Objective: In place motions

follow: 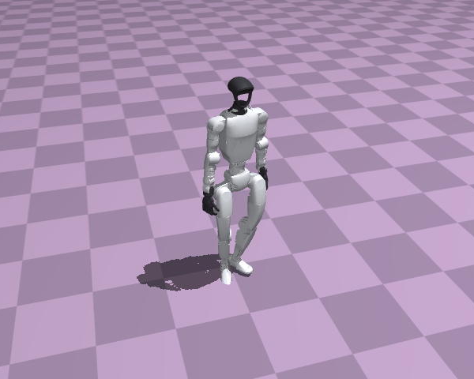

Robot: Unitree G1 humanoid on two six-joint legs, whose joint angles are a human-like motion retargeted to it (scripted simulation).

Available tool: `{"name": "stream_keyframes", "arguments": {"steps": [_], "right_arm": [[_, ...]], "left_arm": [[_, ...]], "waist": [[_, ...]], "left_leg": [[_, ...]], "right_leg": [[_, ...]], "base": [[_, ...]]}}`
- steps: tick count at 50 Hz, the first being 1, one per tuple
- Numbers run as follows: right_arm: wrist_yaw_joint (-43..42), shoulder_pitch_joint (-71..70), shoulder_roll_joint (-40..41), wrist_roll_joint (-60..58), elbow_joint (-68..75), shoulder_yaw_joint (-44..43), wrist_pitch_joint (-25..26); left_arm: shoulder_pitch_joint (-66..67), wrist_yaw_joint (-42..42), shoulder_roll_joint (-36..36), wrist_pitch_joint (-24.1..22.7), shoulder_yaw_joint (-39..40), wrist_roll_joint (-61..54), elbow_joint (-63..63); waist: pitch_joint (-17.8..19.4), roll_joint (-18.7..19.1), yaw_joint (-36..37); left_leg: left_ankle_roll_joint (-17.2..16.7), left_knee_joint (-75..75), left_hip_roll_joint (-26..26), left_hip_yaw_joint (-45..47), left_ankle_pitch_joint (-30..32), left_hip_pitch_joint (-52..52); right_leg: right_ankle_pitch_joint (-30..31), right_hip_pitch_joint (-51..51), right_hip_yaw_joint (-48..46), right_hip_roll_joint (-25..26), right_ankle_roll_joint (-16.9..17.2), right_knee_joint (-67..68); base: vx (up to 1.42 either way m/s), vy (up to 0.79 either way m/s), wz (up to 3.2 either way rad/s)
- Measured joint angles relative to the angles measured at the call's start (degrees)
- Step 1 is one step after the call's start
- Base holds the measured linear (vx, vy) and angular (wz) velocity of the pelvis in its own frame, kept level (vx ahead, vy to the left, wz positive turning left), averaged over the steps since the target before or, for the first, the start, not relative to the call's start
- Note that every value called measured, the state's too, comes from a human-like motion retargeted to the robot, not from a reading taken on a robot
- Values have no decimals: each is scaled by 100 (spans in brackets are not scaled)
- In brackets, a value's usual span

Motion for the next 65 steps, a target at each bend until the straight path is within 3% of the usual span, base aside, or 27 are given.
{"name": "stream_keyframes", "arguments": {"steps": [2,3,4,8,10,12,16,20,22,26,27,28,30,32,33,35,37,40,42,45,50,55,58,60,62,63,65], "right_arm": [[69,164,-196,182,516,-435,323],[97,165,-336,397,765,-720,544],[29,278,-469,704,932,-962,653],[-62,1149,-965,2279,1058,-1489,1029],[-34,1472,-1020,2831,1058,-1654,1505],[-533,1782,-1022,3220,1058,-1971,1729],[-845,2254,-858,3650,1058,-2038,1342],[-728,2316,-619,3256,1058,-1748,1294],[-646,2108,-550,2960,1058,-1506,1257],[-458,1230,-444,2502,1058,-870,1196],[-551,985,-404,2476,1058,-674,1202],[-784,740,-347,2446,1058,-386,1213],[-1102,136,-234,2371,1058,211,1203],[-1021,-1095,-27,2116,949,574,1033],[-947,-1634,49,1957,620,609,933],[-565,-2852,152,1727,-193,616,720],[-422,-3667,213,1398,-918,326,556],[-457,-4834,-84,1505,-1923,136,83],[-515,-5196,-232,1750,-2319,289,-181],[-625,-5460,-338,1788,-2712,640,-542],[-742,-5534,-502,888,-2948,948,-752],[-852,-4482,-432,167,-2482,885,-854],[-443,-3300,-246,-78,-1848,952,-557],[-165,-2106,-141,-364,-1312,944,-162],[-184,-1180,-32,-560,-628,816,234],[-265,-831,-47,-619,-182,666,470],[-462,-551,-255,-569,715,124,1056]], "left_arm": [[-686,-167,-4,24,-228,-40,22],[-1185,-342,6,23,-355,-77,6],[-1589,-466,2,-41,-480,-124,-86],[-2850,-1214,170,-325,-720,-158,-823],[-3157,-1331,96,-337,-131,470,-1257],[-3348,-1155,20,-511,-196,302,-1500],[-3365,-1418,-71,-1024,-575,-334,-2088],[-2996,-1656,-143,-1008,-747,-212,-2157],[-2616,-1506,-196,-922,-774,-113,-1951],[-1289,-736,-288,-639,-345,297,-1177],[-854,-608,-272,-498,-252,345,-926],[-320,-532,-224,-288,-171,392,-637],[493,-494,-114,276,55,538,-246],[851,-430,190,762,405,580,248],[977,-295,322,800,552,501,485],[1192,-167,549,902,820,91,768],[1404,-176,529,1058,1089,-141,768],[1655,-91,532,783,1503,-178,768],[1925,-129,561,563,1698,-246,768],[2350,0,503,525,2007,-588,768],[1828,-106,326,459,2010,-952,768],[1016,-747,317,525,1282,-361,283],[439,-699,340,506,660,-176,237],[95,-559,247,465,156,-128,391],[-268,-528,183,437,-194,-149,347],[-579,-625,109,419,-440,-270,242],[-1612,-1031,28,269,-765,-487,-57]], "waist": [[169,337,-28],[444,541,124],[692,601,11],[1136,788,-889],[1332,861,-1278],[1333,1030,-1481],[1075,1092,-1376],[704,1049,-1144],[443,1026,-995],[152,721,-357],[67,580,-263],[-43,413,-248],[-191,-33,-224],[114,34,766],[361,101,1157],[903,267,1381],[1465,173,1957],[2323,78,2960],[2423,-167,3237],[2310,-571,3346],[1853,-502,3025],[984,-235,2712],[468,-236,2190],[-155,-312,1185],[-447,-98,697],[-507,122,504],[-325,636,190]], "left_leg": [[-439,-414,515,-97,285,-32],[-619,-369,827,-207,349,-142],[-655,-331,884,-365,337,-148],[-286,-584,485,-861,394,-128],[-293,-596,565,-1195,460,-164],[-355,-605,740,-1317,496,-236],[-390,-655,758,-1306,495,-302],[-488,-779,761,-1240,515,-240],[-503,-764,744,-1041,437,-254],[-545,-121,786,-361,-38,-244],[-475,159,656,-244,-111,-257],[-294,481,418,-92,-75,-220],[102,1531,366,635,567,-338],[150,4538,1635,355,1415,-1946],[150,5584,1442,-484,1781,-2890],[150,7535,1737,-1293,1000,-4442],[150,8439,2264,-990,760,-5277],[150,8965,2281,-123,630,-6490],[150,8791,2103,533,752,-7004],[150,8490,2026,1417,715,-7241],[150,8629,2122,818,831,-6691],[150,7317,2172,37,591,-4391],[150,4954,1484,54,836,-2449],[68,1846,-190,-435,1569,-1041],[-142,-9,-146,14,79,126],[-418,-593,202,355,154,311],[-895,-983,887,52,452,41]], "right_leg": [[1276,-663,-395,148,0,1183],[2098,-1213,-486,-80,0,2299],[2424,-1808,-226,-249,0,3439],[2068,-3898,393,-1408,-359,6574],[1755,-4708,619,-1241,-495,7176],[1476,-5261,706,-973,-630,7319],[1213,-5336,609,-959,-820,7045],[1438,-4126,418,-609,-245,5934],[1683,-3289,374,-348,0,4909],[2081,-1242,945,578,0,1737],[1717,-685,886,571,0,909],[628,-92,370,273,0,225],[-305,384,-347,-472,-190,-248],[-495,208,1021,24,-578,-433],[-473,153,1375,246,-757,-442],[-402,222,1158,494,-1081,-512],[-454,328,1450,379,-1342,-519],[-479,396,1916,-113,-1537,-509],[-488,280,2007,-472,-1577,-511],[-505,88,2029,-981,-1530,-464],[-583,125,1835,-554,-1614,-661],[-738,275,1570,128,-1513,-910],[-748,401,1302,246,-1091,-774],[-416,270,607,-168,-341,-537],[122,124,241,123,-17,76],[770,-122,-240,317,-4,566],[2490,-1341,-1125,-269,0,2938]], "base": [[-29,0,-83],[-60,-1,-109],[-58,7,-10],[-15,62,104],[-14,12,79],[2,-3,47],[14,-8,2],[9,-17,-22],[11,-12,-81],[22,-33,-130],[44,-12,-21],[50,10,28],[32,-2,-17],[-19,-76,-271],[-41,-89,-202],[-45,-68,-52],[-44,-39,-112],[-32,-7,-111],[13,28,-25],[18,28,14],[4,-9,37],[19,-4,31],[30,27,110],[29,106,297],[28,40,127],[-18,-4,13],[-65,-2,29]]}}
